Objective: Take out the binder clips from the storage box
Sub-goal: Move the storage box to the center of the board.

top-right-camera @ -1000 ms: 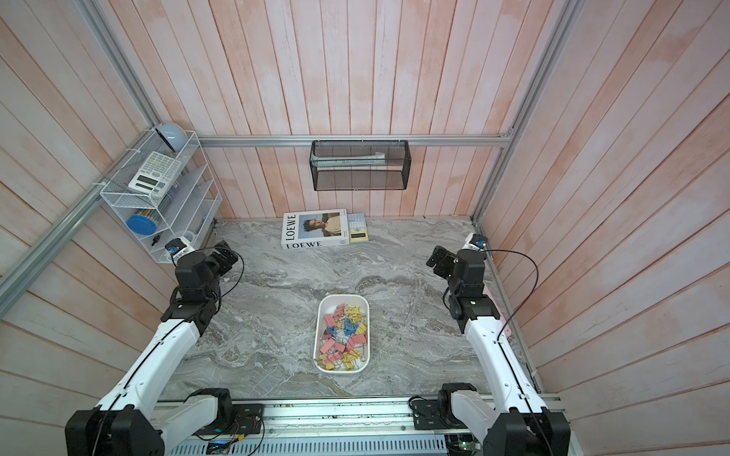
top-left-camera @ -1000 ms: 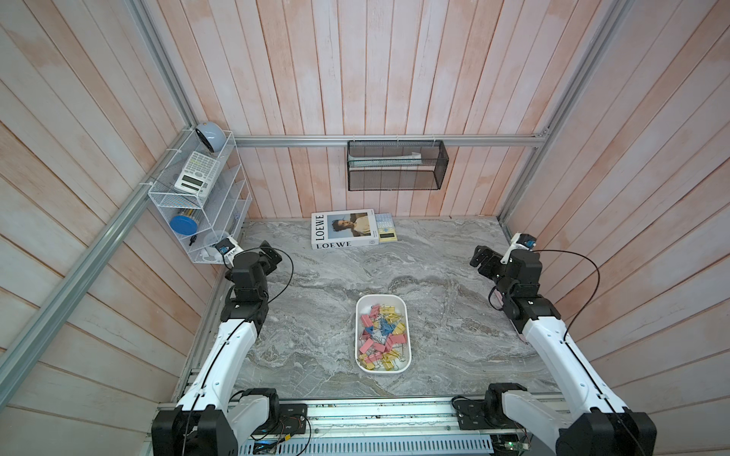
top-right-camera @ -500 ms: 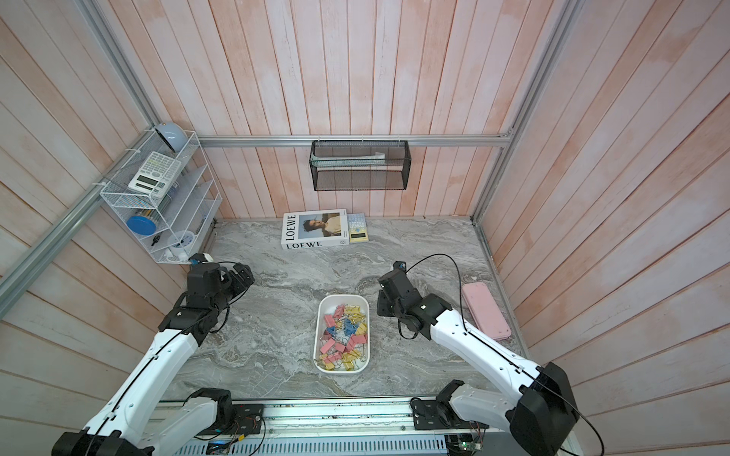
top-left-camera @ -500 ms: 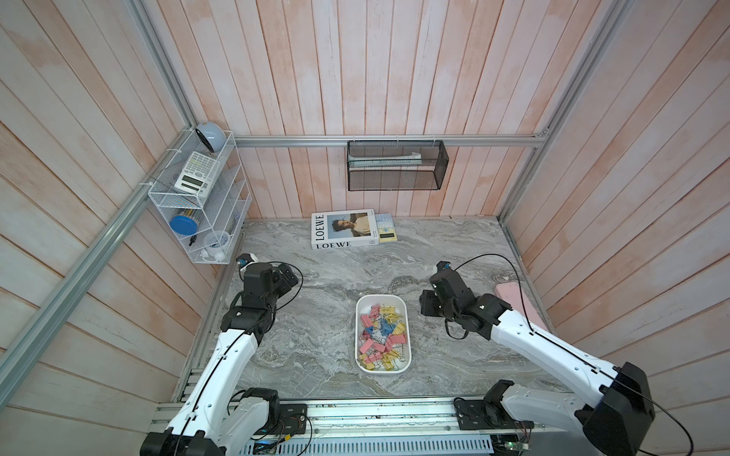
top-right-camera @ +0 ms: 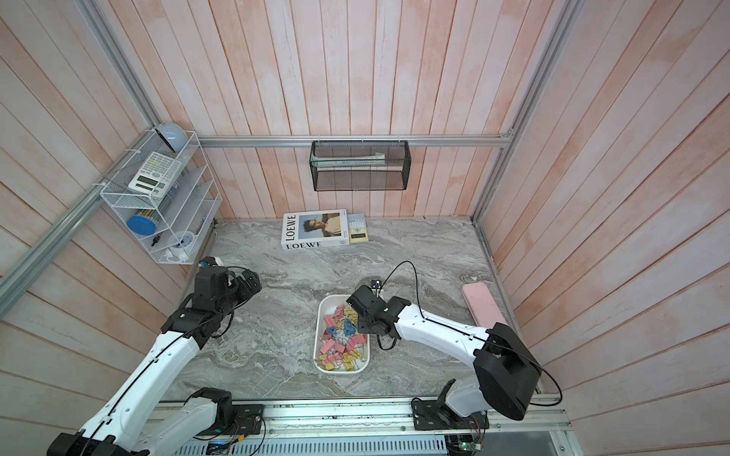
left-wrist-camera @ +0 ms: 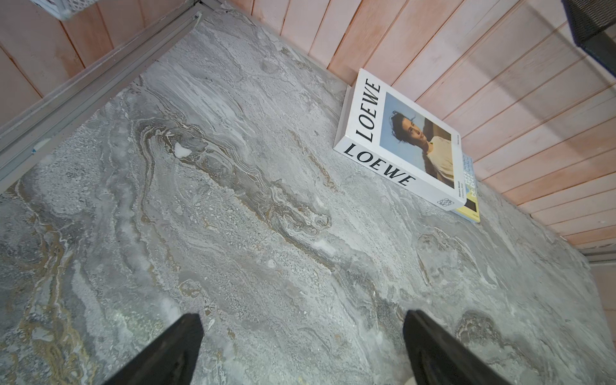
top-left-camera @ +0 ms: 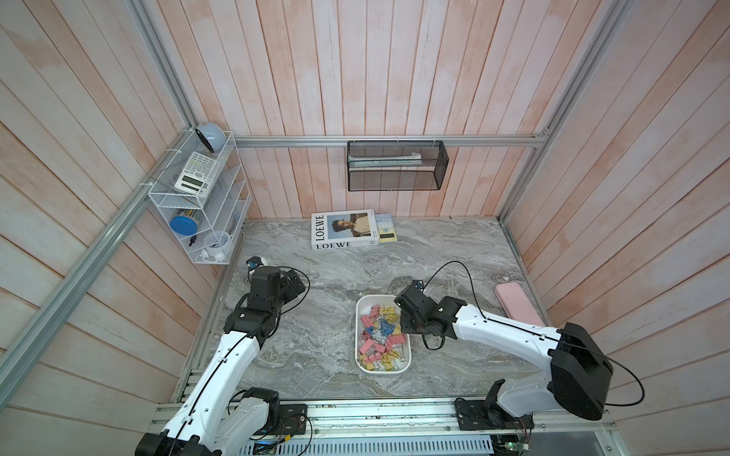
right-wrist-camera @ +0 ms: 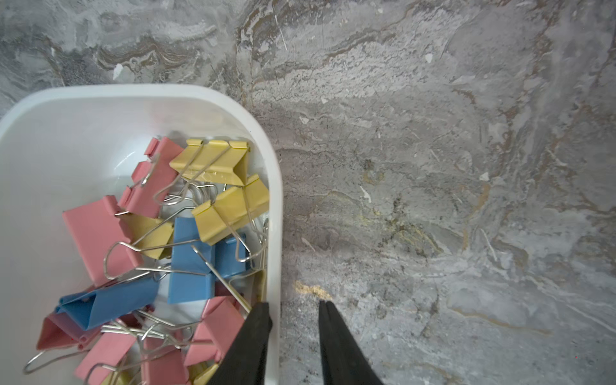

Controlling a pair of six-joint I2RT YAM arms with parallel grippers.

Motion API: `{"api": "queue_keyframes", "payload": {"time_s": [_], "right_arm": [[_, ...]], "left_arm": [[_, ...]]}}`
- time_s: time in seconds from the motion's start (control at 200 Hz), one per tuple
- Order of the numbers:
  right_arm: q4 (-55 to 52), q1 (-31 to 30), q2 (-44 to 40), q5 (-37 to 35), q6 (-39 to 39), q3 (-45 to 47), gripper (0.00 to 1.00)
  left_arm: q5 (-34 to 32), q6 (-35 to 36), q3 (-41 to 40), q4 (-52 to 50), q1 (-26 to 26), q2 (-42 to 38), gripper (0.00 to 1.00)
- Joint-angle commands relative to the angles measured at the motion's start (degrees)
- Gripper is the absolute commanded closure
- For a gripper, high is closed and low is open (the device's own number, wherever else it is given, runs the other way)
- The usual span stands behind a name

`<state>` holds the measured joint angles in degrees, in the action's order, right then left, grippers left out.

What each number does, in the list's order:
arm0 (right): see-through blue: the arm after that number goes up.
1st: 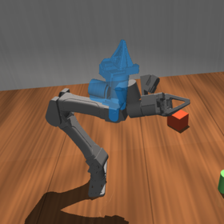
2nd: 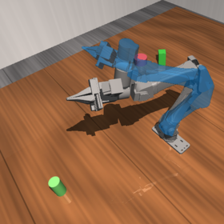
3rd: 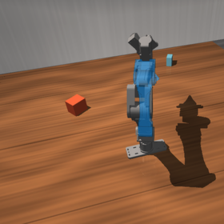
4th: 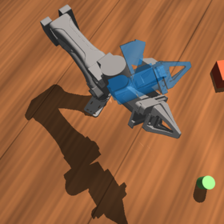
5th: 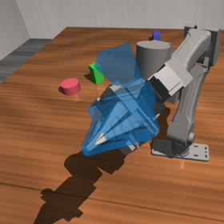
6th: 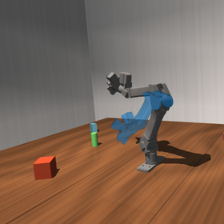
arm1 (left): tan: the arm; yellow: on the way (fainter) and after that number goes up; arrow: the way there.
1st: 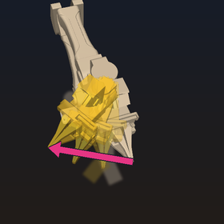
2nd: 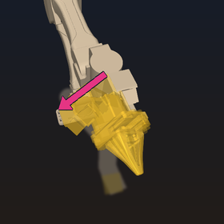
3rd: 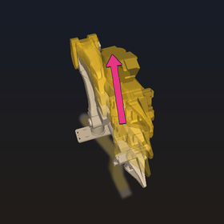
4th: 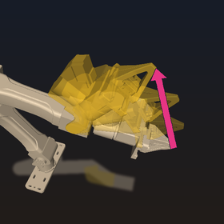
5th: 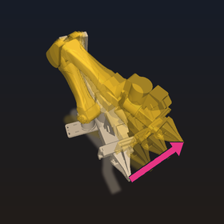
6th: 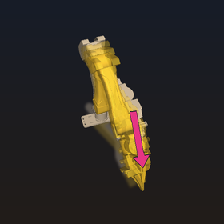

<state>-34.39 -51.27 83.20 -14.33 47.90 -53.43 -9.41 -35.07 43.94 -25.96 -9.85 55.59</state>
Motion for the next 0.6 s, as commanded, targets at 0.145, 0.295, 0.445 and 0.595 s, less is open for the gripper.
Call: {"api": "queue_keyframes", "payload": {"time_s": [0.145,0.295,0.445,0.595], "right_arm": [[-3.99,-0.56,5.5,3.04,0.56,-3.17,0.75],[-4.36,-0.57,3.97,1.94,0.81,-2.79,0.88],[-4.88,-0.59,3.29,0.93,0.46,-3.75,1.0],[-7.16,-0.29,4.52,-3.65,1.47,-6.81,1.0]], "left_arm": [[-0.35,0.99,0.95,-1.37,-0.9,-0.18,0.0],[-0.61,1.03,1.05,-1.63,-0.97,-0.48,0.0],[-0.48,0.93,1.12,-1.47,-1.06,-0.23,0.0],[-0.18,0.97,1.43,-1.48,-1.14,0.13,0.0]]}}
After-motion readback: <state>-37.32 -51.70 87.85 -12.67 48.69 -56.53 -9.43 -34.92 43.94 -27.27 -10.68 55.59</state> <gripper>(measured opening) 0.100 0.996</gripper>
